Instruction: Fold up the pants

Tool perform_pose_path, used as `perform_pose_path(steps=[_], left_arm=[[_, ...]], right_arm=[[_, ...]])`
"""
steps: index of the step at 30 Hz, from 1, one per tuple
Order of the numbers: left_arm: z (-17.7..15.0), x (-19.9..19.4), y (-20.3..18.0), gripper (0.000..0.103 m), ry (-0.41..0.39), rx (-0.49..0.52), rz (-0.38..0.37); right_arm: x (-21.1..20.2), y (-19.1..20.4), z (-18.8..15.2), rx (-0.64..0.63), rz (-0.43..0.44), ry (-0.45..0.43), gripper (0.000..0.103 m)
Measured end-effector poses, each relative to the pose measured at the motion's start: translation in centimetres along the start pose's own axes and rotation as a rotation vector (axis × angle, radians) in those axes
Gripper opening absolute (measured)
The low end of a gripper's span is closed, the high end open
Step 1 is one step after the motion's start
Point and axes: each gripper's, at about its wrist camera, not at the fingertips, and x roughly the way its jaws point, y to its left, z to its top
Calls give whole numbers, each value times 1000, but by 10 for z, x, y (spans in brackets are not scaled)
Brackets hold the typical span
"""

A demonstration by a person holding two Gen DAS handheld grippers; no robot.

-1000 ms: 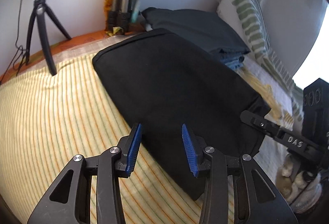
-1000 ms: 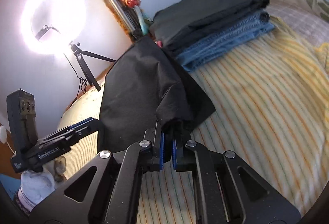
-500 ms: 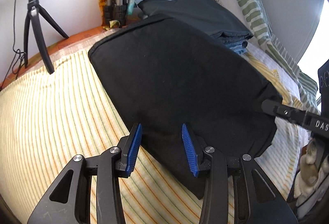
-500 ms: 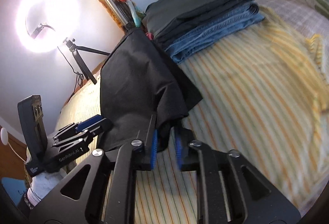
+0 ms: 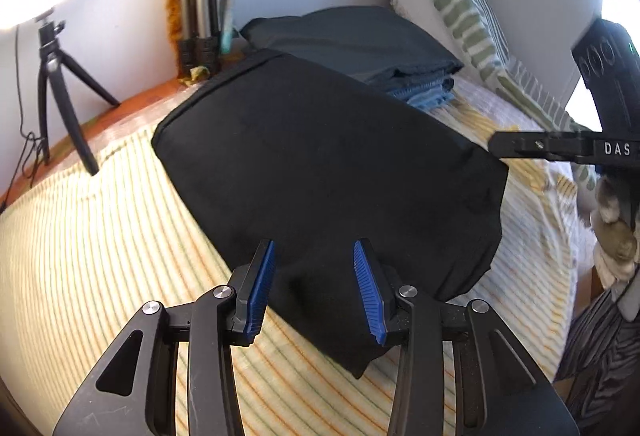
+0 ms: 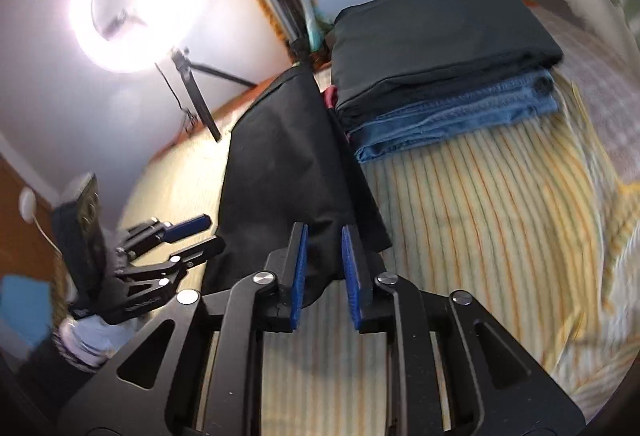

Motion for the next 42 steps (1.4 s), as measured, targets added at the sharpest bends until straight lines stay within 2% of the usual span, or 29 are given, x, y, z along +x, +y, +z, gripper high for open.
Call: perform_pose_path(steps=[1, 2, 4, 6, 10, 13, 14, 16, 18, 19, 21, 24, 26, 33, 36, 39, 40, 41, 42], left_arm=[[0, 4, -2, 39, 7, 5, -4], [0, 8, -3, 39, 17, 5, -10], [-1, 14, -7, 39, 33, 10, -19], [-4, 17, -11, 39, 37, 33, -10], [-8, 17, -16, 39, 47, 78, -3], [-6, 12, -8, 39, 53, 42, -36], [-4, 9, -4, 40, 50, 14, -53], [0, -1, 11, 48, 26, -76, -104], [3, -11, 30, 53, -8, -174, -138], [3, -13, 38, 55, -18, -219, -151], [1, -14, 58, 61, -23, -322, -174], [-8, -3, 82, 61, 4, -473, -219], [-14, 6, 90, 61, 30, -535, -250], [-21, 26, 91, 61, 79, -615, -335], [-21, 31, 88, 62, 75, -610, -344], [-17, 34, 86, 70, 60, -598, -357], [-16, 35, 87, 71, 53, -611, -364], [-16, 35, 87, 71, 45, -619, -363], [-16, 36, 87, 71, 42, -617, -360]], right_arm=[[4, 1, 2, -7, -13, 4, 43], [10, 2, 6, -20, -18, 6, 45], [19, 3, 14, -39, -17, 21, 43], [28, 3, 21, -60, -21, 49, 11], [42, -1, 16, -88, -57, 114, 10], [51, -3, 11, -134, -52, 169, 10], [48, -4, 14, -141, -37, 167, 11], [41, -7, 22, -147, -5, 159, 24], [36, -10, 34, -164, 28, 140, 68], [35, -12, 39, -163, 47, 125, 71], [40, -17, 49, -139, 101, 119, 71], [61, -20, 56, -99, 175, 172, 71], [73, -19, 55, -102, 184, 199, 71], [100, -23, 52, -90, 242, 244, 71], [111, -30, 50, -52, 283, 263, 71], [115, -32, 48, -44, 329, 259, 71], [116, -32, 48, -40, 340, 258, 69], [118, -32, 48, -32, 358, 265, 57], [120, -31, 47, -24, 376, 278, 52]])
